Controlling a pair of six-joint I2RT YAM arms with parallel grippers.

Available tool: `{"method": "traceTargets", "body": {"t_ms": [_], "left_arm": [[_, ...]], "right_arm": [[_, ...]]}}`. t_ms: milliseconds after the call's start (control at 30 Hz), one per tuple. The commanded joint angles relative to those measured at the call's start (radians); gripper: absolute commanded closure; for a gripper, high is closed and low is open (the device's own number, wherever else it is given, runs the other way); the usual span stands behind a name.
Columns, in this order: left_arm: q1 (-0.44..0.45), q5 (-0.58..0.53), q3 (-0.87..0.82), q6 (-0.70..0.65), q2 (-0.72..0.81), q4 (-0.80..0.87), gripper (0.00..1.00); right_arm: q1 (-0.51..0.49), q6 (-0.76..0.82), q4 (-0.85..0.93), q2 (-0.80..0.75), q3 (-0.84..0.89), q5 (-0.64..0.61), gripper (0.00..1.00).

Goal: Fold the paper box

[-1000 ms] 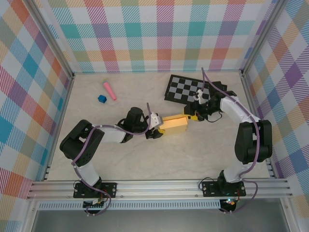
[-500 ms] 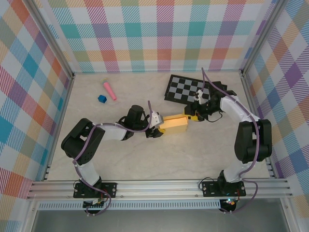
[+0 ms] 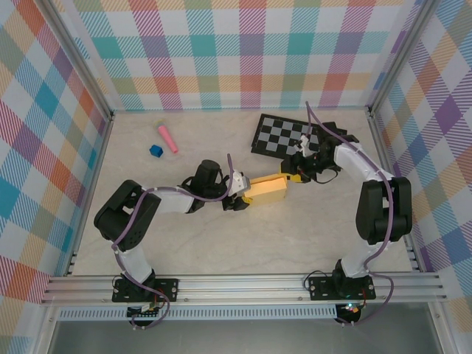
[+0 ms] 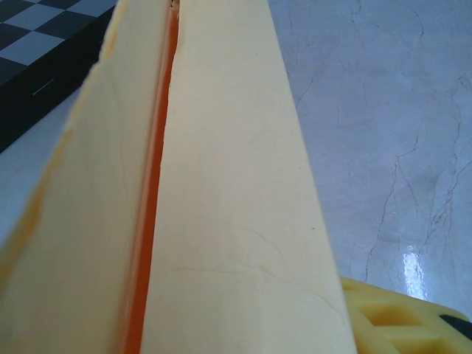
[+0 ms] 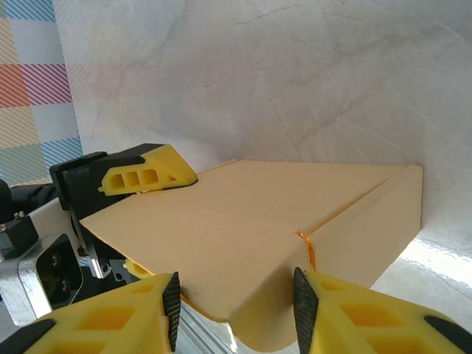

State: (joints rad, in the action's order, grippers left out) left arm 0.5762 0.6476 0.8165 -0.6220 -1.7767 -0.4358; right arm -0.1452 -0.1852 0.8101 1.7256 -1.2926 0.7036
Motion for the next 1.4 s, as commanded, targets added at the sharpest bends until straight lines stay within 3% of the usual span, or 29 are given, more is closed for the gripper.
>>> {"method": "traceTargets", "body": {"t_ms": [0,200,367,400,433,667,833,967,1133,1267,1367], "left_arm": [[-0.013,0.04,0.025,-0.02,-0.02,0.02,0.46],[-0.019,0.041,0.033,-0.019,-0.018,0.023,0.44],[-0.027,0.008,0.025,-0.008,0.001,0.014,0.29],[-0.03,-0.002,0.016,0.003,0.006,0.0,0.23],[-0.033,-0.006,0.01,0.015,0.014,-0.01,0.01],[-0.041,-0.006,-0.024,0.042,0.144,0.052,0.0],[-0.065,-0.081,-0.06,0.093,0.273,0.088,0.0],[-0.103,-0.123,-0.097,0.213,0.386,0.074,0.0],[-0.127,-0.25,-0.045,0.439,0.485,0.228,0.0],[-0.16,-0.154,-0.024,0.648,0.506,0.245,0.0],[-0.165,-0.377,0.065,0.972,0.441,0.397,0.0]], "right_arm": [[-0.01,0.028,0.039,0.011,-0.005,-0.036,0.57],[-0.01,0.001,0.005,0.006,0.018,-0.03,0.61],[-0.01,-0.014,-0.01,0.006,0.029,-0.027,0.61],[-0.009,-0.014,-0.012,0.004,0.03,-0.027,0.61],[-0.01,-0.016,-0.014,0.004,0.033,-0.027,0.61],[-0.01,-0.032,-0.036,-0.007,0.052,-0.023,0.61],[-0.01,-0.048,-0.053,-0.006,0.058,-0.016,0.61],[-0.01,-0.056,-0.059,-0.006,0.053,-0.014,0.6],[-0.011,-0.059,-0.06,-0.005,0.047,-0.01,0.6],[-0.01,-0.062,-0.063,-0.005,0.044,-0.007,0.6],[-0.011,-0.064,-0.063,-0.007,0.039,-0.006,0.6]]}}
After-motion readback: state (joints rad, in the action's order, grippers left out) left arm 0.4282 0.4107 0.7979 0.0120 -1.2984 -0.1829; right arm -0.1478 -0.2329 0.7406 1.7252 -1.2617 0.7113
